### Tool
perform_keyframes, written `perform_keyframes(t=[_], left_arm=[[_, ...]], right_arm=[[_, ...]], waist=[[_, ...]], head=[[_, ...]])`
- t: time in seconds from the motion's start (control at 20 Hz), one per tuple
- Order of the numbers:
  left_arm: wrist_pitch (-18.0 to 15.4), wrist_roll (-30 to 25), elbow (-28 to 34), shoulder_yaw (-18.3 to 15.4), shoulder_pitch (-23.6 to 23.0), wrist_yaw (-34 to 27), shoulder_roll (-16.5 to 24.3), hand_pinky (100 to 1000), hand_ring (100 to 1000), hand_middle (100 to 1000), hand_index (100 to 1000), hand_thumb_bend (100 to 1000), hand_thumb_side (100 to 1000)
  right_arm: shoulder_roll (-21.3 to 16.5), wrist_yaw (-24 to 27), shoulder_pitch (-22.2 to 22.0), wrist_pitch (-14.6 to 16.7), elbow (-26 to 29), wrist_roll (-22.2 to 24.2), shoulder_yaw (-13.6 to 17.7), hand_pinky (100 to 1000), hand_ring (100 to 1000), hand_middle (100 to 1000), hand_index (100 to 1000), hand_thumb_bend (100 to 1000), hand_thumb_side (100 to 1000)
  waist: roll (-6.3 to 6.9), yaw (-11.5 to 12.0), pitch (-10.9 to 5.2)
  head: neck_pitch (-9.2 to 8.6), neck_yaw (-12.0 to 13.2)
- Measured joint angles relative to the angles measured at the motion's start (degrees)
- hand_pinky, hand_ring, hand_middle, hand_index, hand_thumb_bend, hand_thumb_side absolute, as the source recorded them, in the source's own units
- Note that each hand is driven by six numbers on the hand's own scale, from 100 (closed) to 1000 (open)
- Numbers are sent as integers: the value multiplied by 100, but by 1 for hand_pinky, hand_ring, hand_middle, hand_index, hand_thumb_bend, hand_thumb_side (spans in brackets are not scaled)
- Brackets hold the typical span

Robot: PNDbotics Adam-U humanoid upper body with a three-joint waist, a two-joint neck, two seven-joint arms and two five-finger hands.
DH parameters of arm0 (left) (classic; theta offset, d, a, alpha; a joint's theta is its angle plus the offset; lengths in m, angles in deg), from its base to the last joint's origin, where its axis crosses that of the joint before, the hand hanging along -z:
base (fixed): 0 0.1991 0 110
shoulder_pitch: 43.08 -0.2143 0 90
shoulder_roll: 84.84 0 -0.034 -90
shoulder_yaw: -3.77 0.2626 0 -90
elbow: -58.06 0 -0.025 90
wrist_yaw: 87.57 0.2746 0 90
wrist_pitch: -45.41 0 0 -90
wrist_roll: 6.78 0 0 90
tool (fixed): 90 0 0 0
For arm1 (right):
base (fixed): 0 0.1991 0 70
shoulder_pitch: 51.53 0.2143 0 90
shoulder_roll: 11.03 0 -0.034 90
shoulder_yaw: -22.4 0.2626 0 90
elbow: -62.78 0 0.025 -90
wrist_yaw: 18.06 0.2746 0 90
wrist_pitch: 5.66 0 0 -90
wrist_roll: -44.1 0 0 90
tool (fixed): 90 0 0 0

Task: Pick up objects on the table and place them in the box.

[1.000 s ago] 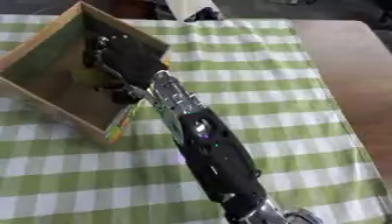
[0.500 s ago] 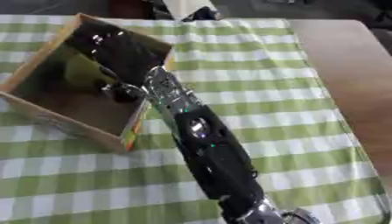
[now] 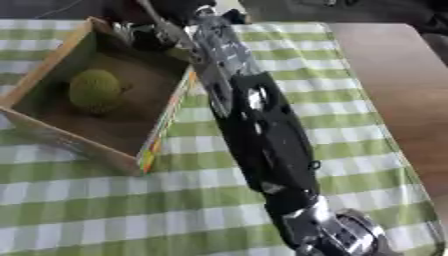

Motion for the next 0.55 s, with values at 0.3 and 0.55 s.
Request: perform_keyframes(t=[0.3, 0.55], left_arm=[[24, 58, 0, -41, -139, 54, 8, 656, 664, 600, 738, 100, 623], [32, 128, 0, -90, -188, 105, 30, 655, 664, 599, 738, 100, 622]], right_arm=[[-1643, 2199, 147, -232, 264, -168, -8, 867, 880, 815, 828, 100, 100], [-3072, 4019, -557, -126, 451, -671, -2, 879, 881, 811, 814, 100, 221]], waist=[[-33, -139, -55], [-47, -222, -61]], head=[[67, 246], [106, 467]])
